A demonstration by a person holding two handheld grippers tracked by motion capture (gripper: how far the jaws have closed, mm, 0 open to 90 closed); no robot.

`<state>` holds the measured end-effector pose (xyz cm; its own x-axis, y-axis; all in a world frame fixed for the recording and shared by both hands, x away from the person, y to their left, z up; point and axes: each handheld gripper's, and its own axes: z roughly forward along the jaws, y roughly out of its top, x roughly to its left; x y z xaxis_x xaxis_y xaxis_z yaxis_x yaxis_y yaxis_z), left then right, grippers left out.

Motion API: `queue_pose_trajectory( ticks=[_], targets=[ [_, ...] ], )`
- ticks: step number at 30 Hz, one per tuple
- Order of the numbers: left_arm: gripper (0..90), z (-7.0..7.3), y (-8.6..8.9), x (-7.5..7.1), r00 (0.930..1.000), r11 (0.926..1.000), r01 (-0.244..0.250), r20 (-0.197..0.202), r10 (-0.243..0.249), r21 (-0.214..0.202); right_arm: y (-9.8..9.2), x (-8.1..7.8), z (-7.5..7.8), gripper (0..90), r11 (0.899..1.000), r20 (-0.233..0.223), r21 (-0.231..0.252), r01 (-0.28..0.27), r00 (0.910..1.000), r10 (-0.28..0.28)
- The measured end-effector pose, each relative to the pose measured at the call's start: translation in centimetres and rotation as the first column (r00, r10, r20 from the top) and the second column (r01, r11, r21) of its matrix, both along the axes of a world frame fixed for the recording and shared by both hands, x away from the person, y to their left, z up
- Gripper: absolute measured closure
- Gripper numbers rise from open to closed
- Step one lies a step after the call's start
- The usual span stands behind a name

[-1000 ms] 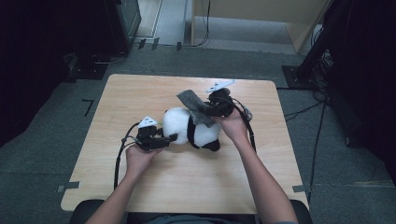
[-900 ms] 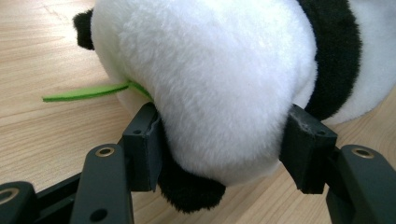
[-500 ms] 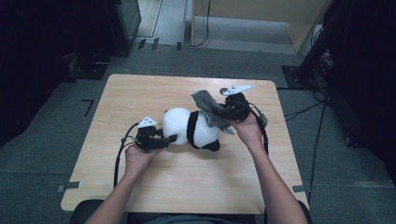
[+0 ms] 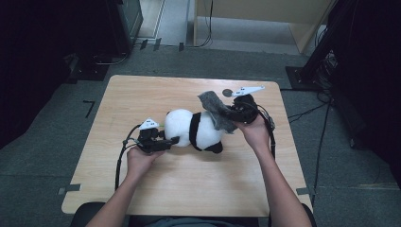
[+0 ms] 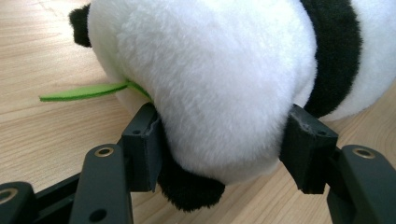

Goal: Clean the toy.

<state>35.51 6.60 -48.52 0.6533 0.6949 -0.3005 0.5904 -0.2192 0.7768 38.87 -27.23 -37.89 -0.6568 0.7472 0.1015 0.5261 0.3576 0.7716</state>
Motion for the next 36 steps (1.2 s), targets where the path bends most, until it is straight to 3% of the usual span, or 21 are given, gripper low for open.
queue_pose_trajectory(
  ticks=[5, 9, 15, 20, 31, 36],
  targets=[
    [38.2, 0.0, -0.1, -0.1, 1.0000, 1.0000, -0.006, 0.004, 0.006, 0.007, -1.9, -1.0, 0.5, 77.7, 0.998, 0.034, -0.020, 0.063, 0.9975, -0.063],
    [38.3, 0.1, -0.2, -0.2, 0.9999, 0.9999, -0.014, -0.002, 0.014, 0.000, -3.1, -1.5, -0.3, 77.4, 0.995, 0.021, -0.012, 0.101, 0.9947, -0.101],
    [38.4, 0.0, -0.3, -0.2, 0.9999, 0.9999, -0.014, -0.006, 0.014, -0.001, -2.1, -1.9, -2.2, 76.9, 0.997, -0.006, 0.013, 0.080, 0.9968, -0.080],
    [38.6, -0.1, -0.4, -0.4, 0.9998, 0.9998, -0.020, 0.000, 0.020, -0.001, -0.9, -2.0, -3.2, 76.6, 0.997, -0.009, -0.010, 0.080, 0.9968, -0.080],
    [38.8, -0.1, -0.6, -0.6, 0.9995, 0.9997, -0.022, 0.021, 0.022, 0.010, -1.8, -2.9, -5.3, 76.8, 0.993, -0.020, 0.039, 0.111, 0.9937, -0.110],
    [38.8, -0.2, -0.5, -0.5, 0.9996, 0.9998, -0.020, 0.017, 0.020, 0.005, -2.2, -3.2, -6.4, 76.8, 0.990, -0.055, 0.061, 0.125, 0.9910, -0.122]
  ],
)
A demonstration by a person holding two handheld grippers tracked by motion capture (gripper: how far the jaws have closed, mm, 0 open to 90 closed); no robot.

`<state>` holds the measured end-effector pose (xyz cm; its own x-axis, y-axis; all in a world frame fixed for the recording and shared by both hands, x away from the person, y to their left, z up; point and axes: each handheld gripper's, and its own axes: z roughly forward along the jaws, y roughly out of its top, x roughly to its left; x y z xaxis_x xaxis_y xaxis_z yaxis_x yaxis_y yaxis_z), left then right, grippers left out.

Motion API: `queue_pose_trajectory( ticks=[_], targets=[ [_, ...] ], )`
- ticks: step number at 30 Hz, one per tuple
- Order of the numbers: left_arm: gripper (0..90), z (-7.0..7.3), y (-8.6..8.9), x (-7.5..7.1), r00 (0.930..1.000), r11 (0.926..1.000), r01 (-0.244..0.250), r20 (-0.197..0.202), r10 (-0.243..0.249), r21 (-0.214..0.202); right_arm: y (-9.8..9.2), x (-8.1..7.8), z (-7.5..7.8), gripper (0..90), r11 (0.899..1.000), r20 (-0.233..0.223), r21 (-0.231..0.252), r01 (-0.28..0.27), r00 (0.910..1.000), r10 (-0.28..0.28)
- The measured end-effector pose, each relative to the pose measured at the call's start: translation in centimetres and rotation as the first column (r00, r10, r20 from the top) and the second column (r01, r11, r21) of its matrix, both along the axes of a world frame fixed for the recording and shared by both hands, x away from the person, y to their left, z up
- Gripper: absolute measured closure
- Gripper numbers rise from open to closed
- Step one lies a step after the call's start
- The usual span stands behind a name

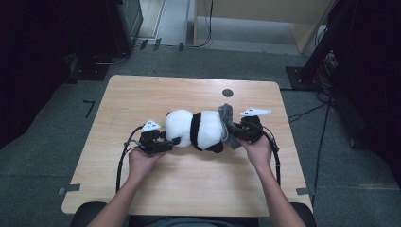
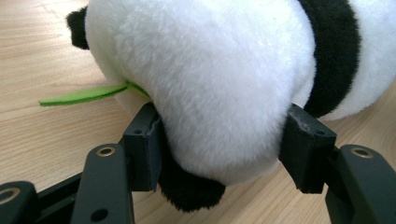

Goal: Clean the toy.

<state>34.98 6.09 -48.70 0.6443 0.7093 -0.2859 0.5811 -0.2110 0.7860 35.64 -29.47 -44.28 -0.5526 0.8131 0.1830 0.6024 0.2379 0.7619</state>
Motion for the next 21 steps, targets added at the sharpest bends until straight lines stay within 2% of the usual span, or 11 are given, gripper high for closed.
queue_pose_trajectory(
  ticks=[2, 5, 9, 13, 16, 21],
  targets=[
    [38.8, 0.0, 0.0, 0.0, 1.0000, 1.0000, 0.001, 0.000, -0.001, -0.002, 0.0, -0.1, -0.5, 76.8, 1.000, -0.024, 0.016, 0.001, 0.9997, -0.001],
    [38.9, 0.0, 0.0, 0.0, 1.0000, 1.0000, -0.003, 0.002, 0.003, -0.004, 0.1, -0.2, -1.2, 76.9, 1.000, -0.035, 0.008, 0.002, 0.9994, -0.002],
    [38.8, -0.1, 0.0, 0.0, 1.0000, 1.0000, -0.001, 0.000, 0.001, -0.006, 0.4, -0.2, -2.1, 76.9, 1.000, -0.066, -0.010, -0.003, 0.9978, 0.002],
    [38.8, -0.1, 0.1, 0.0, 1.0000, 1.0000, 0.001, 0.001, -0.001, -0.006, 0.9, 0.0, -3.1, 76.8, 0.998, -0.104, -0.057, -0.027, 0.9943, 0.021],
    [38.8, -0.1, 0.1, 0.0, 1.0000, 1.0000, 0.001, 0.001, -0.001, -0.007, 1.1, 0.1, -3.7, 76.8, 0.998, -0.123, -0.061, -0.031, 0.9921, 0.023],
    [38.7, -0.1, 0.2, 0.0, 1.0000, 1.0000, 0.002, 0.000, -0.002, -0.006, 0.8, 0.3, -3.7, 76.5, 0.997, -0.127, -0.065, -0.035, 0.9916, 0.026]
  ],
)
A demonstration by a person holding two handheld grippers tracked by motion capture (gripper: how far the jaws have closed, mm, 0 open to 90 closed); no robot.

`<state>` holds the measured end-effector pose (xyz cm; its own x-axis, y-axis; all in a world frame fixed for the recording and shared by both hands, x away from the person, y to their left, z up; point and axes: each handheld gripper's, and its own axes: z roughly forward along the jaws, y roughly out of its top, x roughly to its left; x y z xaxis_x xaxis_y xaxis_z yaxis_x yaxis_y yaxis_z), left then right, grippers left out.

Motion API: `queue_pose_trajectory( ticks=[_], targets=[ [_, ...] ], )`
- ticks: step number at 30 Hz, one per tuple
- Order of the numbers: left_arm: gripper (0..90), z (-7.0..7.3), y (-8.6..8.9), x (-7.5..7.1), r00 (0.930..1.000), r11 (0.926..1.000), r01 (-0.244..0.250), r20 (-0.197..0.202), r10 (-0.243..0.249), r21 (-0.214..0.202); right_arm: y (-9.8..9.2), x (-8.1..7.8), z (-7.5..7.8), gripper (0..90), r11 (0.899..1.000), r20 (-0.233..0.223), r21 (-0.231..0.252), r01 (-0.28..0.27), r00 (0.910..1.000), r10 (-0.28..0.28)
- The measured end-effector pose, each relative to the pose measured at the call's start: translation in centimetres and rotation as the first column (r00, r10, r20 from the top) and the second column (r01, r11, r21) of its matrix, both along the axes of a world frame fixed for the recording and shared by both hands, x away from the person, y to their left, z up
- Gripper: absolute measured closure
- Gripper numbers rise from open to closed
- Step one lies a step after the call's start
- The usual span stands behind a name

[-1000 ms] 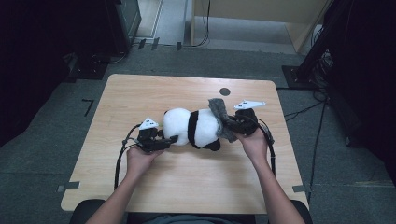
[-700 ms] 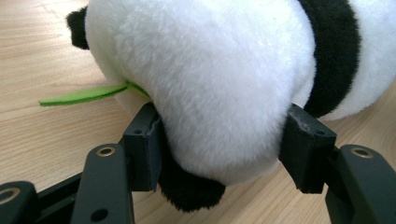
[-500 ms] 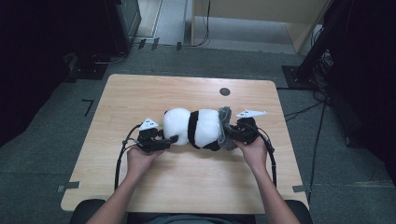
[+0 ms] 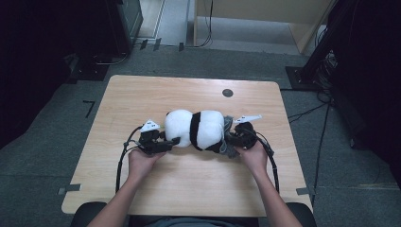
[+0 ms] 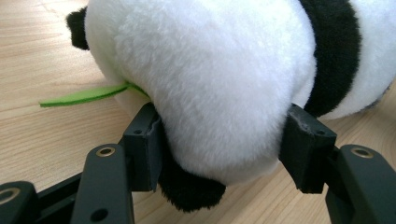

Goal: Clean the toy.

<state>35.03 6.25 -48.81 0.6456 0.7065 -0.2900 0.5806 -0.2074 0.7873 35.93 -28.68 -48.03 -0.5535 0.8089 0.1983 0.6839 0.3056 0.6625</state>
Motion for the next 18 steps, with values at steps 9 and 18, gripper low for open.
queue_pose_trajectory(
  ticks=[9, 18],
  targets=[
    [38.7, 0.1, 0.1, 0.1, 1.0000, 0.9999, 0.007, -0.007, -0.006, 0.011, -1.1, -0.2, 1.6, 76.6, 1.000, 0.031, 0.017, 0.026, 0.9991, -0.027],
    [38.7, 0.2, 0.0, 0.0, 1.0000, 0.9998, 0.009, -0.004, -0.009, 0.017, -2.9, 0.2, 5.2, 76.8, 0.996, 0.117, 0.059, 0.070, 0.9901, -0.077]
  ],
)
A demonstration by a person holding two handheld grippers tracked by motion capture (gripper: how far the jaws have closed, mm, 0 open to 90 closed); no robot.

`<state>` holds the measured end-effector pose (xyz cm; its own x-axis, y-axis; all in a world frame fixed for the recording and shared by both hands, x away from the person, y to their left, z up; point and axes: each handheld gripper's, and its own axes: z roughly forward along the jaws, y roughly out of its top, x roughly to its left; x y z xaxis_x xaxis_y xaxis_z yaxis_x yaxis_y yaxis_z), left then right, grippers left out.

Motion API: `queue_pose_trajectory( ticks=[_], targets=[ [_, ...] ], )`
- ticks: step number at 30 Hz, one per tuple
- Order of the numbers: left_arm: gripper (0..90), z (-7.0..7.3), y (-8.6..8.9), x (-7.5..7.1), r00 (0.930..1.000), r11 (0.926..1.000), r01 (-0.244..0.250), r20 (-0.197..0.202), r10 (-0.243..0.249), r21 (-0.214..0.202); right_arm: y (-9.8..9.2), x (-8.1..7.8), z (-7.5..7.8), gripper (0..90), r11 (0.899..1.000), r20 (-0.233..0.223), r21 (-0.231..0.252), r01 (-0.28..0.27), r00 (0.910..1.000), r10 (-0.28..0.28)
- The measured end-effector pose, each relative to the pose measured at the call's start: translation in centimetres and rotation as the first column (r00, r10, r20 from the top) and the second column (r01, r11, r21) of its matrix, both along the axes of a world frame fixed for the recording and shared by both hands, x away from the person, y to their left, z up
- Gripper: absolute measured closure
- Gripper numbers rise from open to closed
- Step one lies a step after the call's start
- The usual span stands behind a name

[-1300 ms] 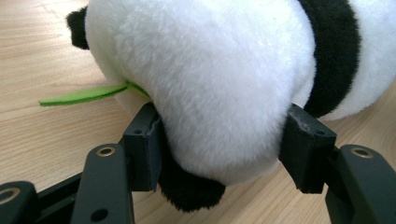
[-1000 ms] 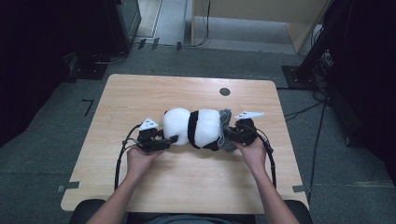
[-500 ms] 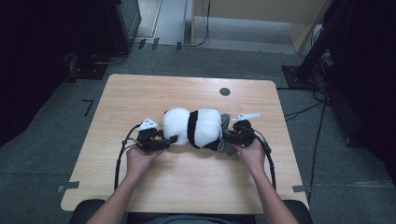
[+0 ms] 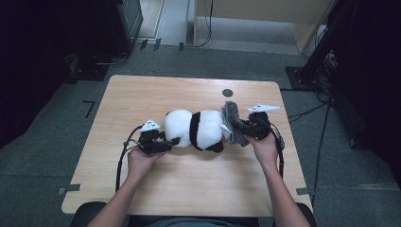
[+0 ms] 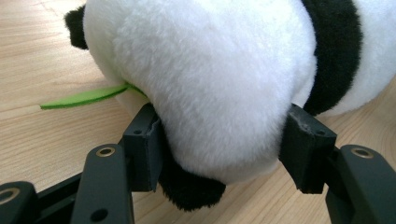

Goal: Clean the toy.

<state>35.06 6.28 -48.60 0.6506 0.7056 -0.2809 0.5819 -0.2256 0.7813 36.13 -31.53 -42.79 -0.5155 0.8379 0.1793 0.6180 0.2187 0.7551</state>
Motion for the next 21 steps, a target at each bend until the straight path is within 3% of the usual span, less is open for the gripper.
queue_pose_trajectory(
  ticks=[9, 16, 21],
  targets=[
    [38.7, 0.0, 0.0, 0.0, 1.0000, 1.0000, 0.000, 0.001, 0.000, 0.000, 1.7, 1.1, 3.6, 76.6, 0.999, 0.068, 0.008, -0.039, 0.9969, 0.038],
    [38.7, -0.1, 0.0, 0.0, 1.0000, 1.0000, -0.002, -0.003, 0.002, -0.001, 4.0, 1.7, 2.2, 76.4, 0.996, 0.035, -0.025, -0.085, 0.9957, 0.086],
    [38.7, -0.1, 0.0, 0.0, 1.0000, 1.0000, -0.002, 0.002, 0.002, -0.004, 3.9, 1.4, 1.3, 76.4, 0.998, 0.037, 0.000, -0.067, 0.9971, 0.067]
  ],
)
